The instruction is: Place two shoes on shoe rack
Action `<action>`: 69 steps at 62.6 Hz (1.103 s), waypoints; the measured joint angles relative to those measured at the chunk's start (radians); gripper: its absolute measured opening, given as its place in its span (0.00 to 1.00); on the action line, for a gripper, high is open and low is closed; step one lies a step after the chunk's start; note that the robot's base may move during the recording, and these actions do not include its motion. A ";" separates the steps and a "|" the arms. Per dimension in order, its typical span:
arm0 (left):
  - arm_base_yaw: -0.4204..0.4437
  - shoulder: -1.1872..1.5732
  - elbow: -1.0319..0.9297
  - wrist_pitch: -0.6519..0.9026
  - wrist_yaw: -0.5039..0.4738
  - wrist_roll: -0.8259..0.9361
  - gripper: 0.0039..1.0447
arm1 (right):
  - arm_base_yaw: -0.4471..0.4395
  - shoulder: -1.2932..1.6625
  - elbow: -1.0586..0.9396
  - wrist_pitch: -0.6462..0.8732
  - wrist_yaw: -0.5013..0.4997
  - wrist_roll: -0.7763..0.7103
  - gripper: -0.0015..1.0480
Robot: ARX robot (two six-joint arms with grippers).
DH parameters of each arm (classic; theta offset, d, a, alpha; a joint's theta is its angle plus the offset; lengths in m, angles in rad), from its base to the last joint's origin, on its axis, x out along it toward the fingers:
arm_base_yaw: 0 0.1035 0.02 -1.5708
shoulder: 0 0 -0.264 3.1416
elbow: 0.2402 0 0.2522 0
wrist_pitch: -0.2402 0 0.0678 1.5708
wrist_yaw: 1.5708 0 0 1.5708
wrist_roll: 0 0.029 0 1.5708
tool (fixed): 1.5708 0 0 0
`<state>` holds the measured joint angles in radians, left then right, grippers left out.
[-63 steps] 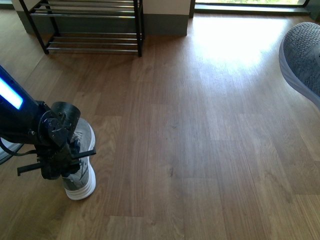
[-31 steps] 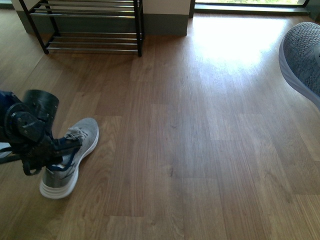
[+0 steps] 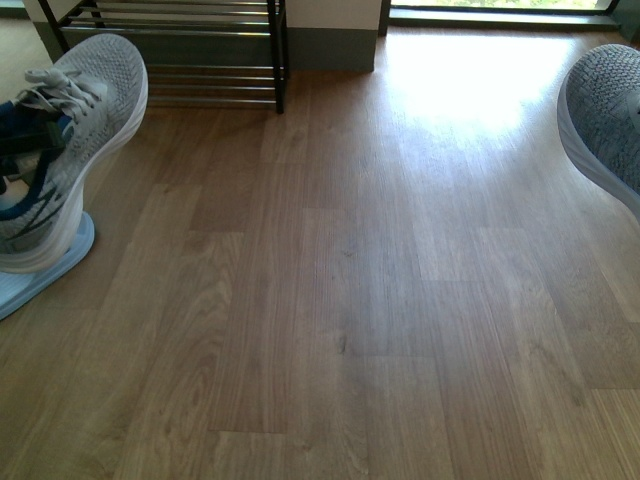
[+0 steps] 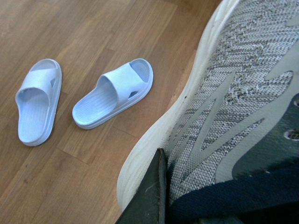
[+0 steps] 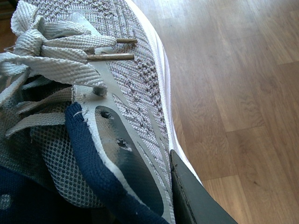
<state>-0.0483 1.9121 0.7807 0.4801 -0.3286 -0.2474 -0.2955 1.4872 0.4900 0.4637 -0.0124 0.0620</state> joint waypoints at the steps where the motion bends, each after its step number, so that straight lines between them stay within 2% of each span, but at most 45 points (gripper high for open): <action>1: -0.002 -0.014 -0.010 0.001 -0.003 0.000 0.01 | 0.000 0.000 0.000 0.000 0.000 0.000 0.01; 24: -0.027 -0.330 -0.219 0.032 -0.084 0.010 0.01 | 0.000 0.000 0.000 0.000 0.000 0.000 0.01; 69: -0.027 -0.335 -0.221 0.036 -0.087 0.016 0.01 | 0.000 0.000 0.000 0.000 0.000 0.000 0.01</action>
<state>-0.0757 1.5772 0.5598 0.5159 -0.4152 -0.2317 -0.2958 1.4872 0.4900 0.4637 -0.0124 0.0620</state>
